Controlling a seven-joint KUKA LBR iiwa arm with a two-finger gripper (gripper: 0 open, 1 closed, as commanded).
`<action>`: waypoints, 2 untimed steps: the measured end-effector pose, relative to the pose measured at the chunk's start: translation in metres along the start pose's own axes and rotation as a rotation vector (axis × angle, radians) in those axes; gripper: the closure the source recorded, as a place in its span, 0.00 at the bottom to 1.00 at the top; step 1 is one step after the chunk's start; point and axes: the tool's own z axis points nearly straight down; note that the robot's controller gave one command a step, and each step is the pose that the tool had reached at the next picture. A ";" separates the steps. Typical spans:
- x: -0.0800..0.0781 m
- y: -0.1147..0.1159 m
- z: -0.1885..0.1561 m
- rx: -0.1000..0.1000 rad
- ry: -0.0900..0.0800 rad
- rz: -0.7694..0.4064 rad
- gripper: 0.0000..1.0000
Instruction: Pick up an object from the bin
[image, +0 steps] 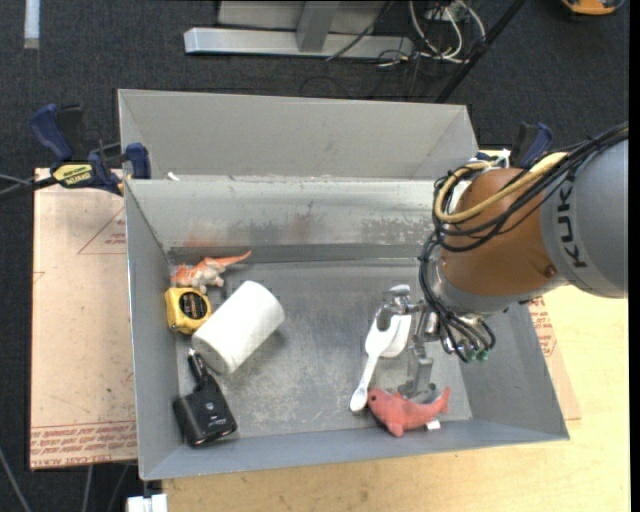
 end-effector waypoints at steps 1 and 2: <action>-0.025 0.004 0.038 -0.001 0.002 -0.236 0.00; -0.022 -0.006 0.048 -0.003 0.002 -0.491 0.00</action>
Offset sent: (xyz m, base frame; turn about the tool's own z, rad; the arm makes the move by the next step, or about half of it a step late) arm 0.0044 -0.0190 -0.0413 -0.6524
